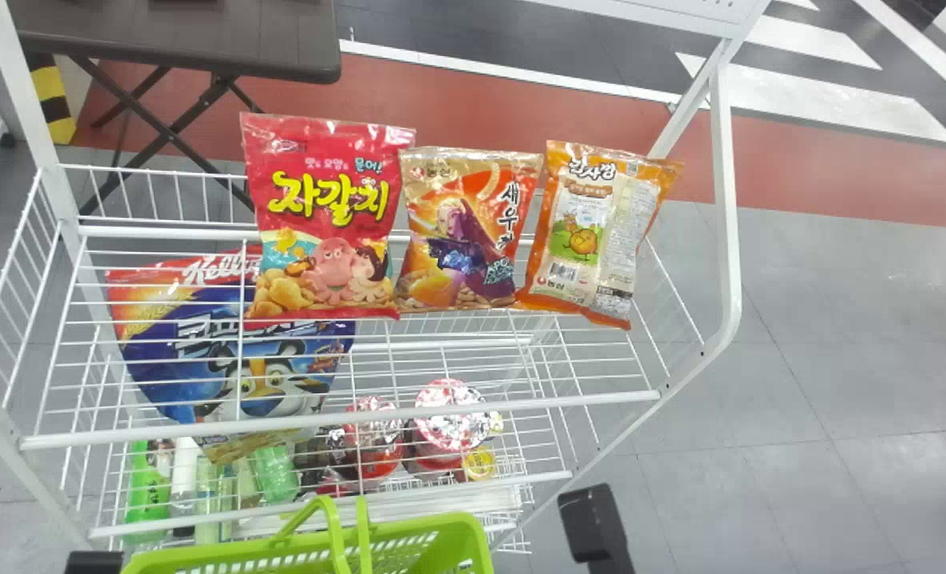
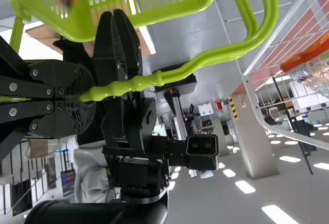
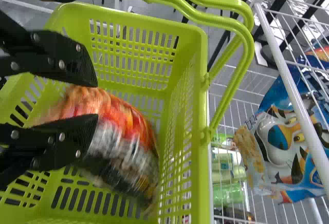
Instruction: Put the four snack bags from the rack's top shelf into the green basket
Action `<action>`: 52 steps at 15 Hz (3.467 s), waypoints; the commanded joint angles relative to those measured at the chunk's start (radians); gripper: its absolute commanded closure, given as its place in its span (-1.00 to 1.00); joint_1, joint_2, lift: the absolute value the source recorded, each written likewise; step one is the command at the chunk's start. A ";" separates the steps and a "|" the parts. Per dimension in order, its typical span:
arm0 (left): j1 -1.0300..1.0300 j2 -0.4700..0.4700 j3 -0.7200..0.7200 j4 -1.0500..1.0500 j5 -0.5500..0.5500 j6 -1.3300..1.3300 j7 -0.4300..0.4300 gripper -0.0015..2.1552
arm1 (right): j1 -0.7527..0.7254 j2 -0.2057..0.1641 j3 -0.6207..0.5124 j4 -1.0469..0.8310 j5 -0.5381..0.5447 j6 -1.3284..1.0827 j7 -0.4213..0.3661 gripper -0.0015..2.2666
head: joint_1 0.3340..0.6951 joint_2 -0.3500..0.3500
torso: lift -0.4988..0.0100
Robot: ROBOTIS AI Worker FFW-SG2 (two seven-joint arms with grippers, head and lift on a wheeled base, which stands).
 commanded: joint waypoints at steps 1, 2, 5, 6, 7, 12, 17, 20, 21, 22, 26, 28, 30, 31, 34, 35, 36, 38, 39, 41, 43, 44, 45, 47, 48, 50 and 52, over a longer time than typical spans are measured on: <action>0.000 0.000 -0.009 0.000 -0.004 0.000 0.004 0.96 | 0.004 -0.001 -0.058 -0.025 -0.005 -0.021 0.002 -0.95 | 1.00 -1.00 | 0.96; 0.000 0.000 -0.014 0.000 -0.009 0.000 0.007 0.96 | 0.007 0.000 -0.081 -0.027 -0.009 -0.085 0.005 -0.95 | 1.00 -1.00 | 0.96; 0.006 0.003 -0.034 0.000 -0.018 0.000 0.015 0.96 | -0.026 0.049 -0.101 0.030 -0.008 -0.435 -0.041 -0.96 | 1.00 -1.00 | 0.96; 0.008 0.004 -0.045 0.000 -0.027 0.000 0.018 0.96 | -0.071 0.068 -0.083 0.085 -0.003 -0.551 -0.067 -0.96 | 1.00 -1.00 | 0.96; 0.008 0.007 -0.052 -0.002 -0.030 0.003 0.021 0.96 | -0.114 0.075 -0.052 0.142 0.003 -0.671 -0.110 -0.96 | 1.00 -1.00 | 0.96; -0.001 0.018 -0.063 0.005 -0.047 0.006 0.019 0.96 | -0.372 0.080 0.169 0.424 0.063 -0.996 -0.371 -0.93 | 1.00 -1.00 | 0.96; -0.008 0.021 -0.052 0.018 -0.046 0.003 -0.004 0.96 | -0.640 0.164 0.292 0.685 0.144 -0.999 -0.443 -0.93 | 1.00 -0.84 | 0.96; -0.017 0.021 -0.026 0.031 -0.035 0.003 -0.019 0.96 | -0.714 0.164 0.322 0.759 0.159 -0.981 -0.479 -0.76 | 1.00 -0.59 | 0.96; -0.023 0.021 -0.023 0.034 -0.029 0.003 -0.020 0.96 | -0.721 0.164 0.321 0.763 0.169 -0.947 -0.476 -0.23 | 1.00 -0.55 | 0.96; -0.028 0.021 -0.022 0.035 -0.029 0.003 -0.024 0.96 | -0.731 0.164 0.319 0.763 0.167 -0.892 -0.458 0.62 | 1.00 -0.52 | 0.96; -0.040 0.018 -0.025 0.040 -0.027 0.003 -0.020 0.96 | -0.688 0.164 0.325 0.703 0.172 -0.895 -0.377 0.89 | 1.00 -0.43 | 0.96; -0.043 0.018 -0.025 0.040 -0.027 0.006 -0.017 0.96 | -0.634 0.164 0.324 0.613 0.179 -0.880 -0.371 0.89 | 1.00 -0.40 | 0.96; -0.044 0.018 -0.022 0.040 -0.027 0.003 -0.017 0.96 | -0.557 0.164 0.313 0.482 0.205 -0.849 -0.364 0.89 | 1.00 -0.40 | 0.96; -0.048 0.018 -0.020 0.040 -0.027 0.003 -0.016 0.96 | -0.510 0.157 0.304 0.409 0.213 -0.843 -0.364 0.89 | 1.00 -0.41 | 0.96; -0.060 0.016 -0.019 0.040 -0.027 0.006 -0.008 0.96 | -0.364 0.121 0.209 0.183 0.195 -0.705 -0.317 0.89 | 1.00 -0.54 | 0.96; -0.061 0.015 -0.019 0.040 -0.027 0.006 -0.007 0.96 | -0.298 0.121 0.164 0.099 0.193 -0.662 -0.289 0.89 | 1.00 -0.61 | 0.96; -0.063 0.015 -0.016 0.040 -0.027 0.006 -0.005 0.96 | -0.238 0.121 0.118 0.016 0.193 -0.594 -0.259 0.89 | 1.00 -0.68 | 0.96; -0.067 0.010 -0.005 0.046 -0.027 0.003 0.001 0.96 | -0.096 0.123 0.009 -0.130 0.149 -0.487 -0.205 0.89 | 1.00 -0.96 | 0.96; -0.067 0.007 0.003 0.049 -0.026 0.003 0.001 0.96 | -0.030 0.123 -0.044 -0.182 0.133 -0.465 -0.186 0.89 | 1.00 -1.00 | 0.96; -0.054 0.004 0.023 0.047 -0.013 0.000 0.001 0.96 | -0.005 0.117 -0.130 -0.212 0.090 -0.272 -0.154 0.89 | 1.00 -1.00 | 0.96; -0.048 0.003 0.018 0.047 -0.010 -0.003 0.015 0.96 | -0.010 0.092 -0.199 -0.231 0.041 0.004 -0.148 0.89 | 1.00 -1.00 | 0.96; -0.048 0.003 0.017 0.046 -0.009 -0.003 0.013 0.96 | -0.008 0.079 -0.221 -0.231 0.012 0.138 -0.148 0.89 | 1.00 -1.00 | 0.96; -0.048 0.003 0.017 0.044 -0.009 -0.003 0.013 0.96 | -0.005 0.077 -0.222 -0.223 0.009 0.138 -0.148 0.89 | 1.00 -1.00 | 0.96; -0.046 0.003 0.009 0.040 -0.009 -0.003 0.012 0.96 | 0.001 0.077 -0.216 -0.153 -0.058 0.138 -0.148 0.89 | 1.00 -1.00 | 0.96; -0.043 0.003 0.006 0.037 -0.009 -0.003 0.012 0.96 | 0.000 0.077 -0.196 -0.119 -0.078 0.138 -0.147 0.89 | 1.00 -1.00 | 0.96; -0.035 0.003 -0.003 0.028 -0.009 -0.003 0.013 0.96 | -0.022 0.079 -0.120 -0.050 -0.094 0.138 -0.148 0.89 | 1.00 -1.00 | 0.96; -0.026 0.004 -0.011 0.021 -0.010 -0.003 0.013 0.96 | -0.053 0.086 -0.040 0.024 -0.106 0.138 -0.156 0.89 | 1.00 -1.00 | 0.96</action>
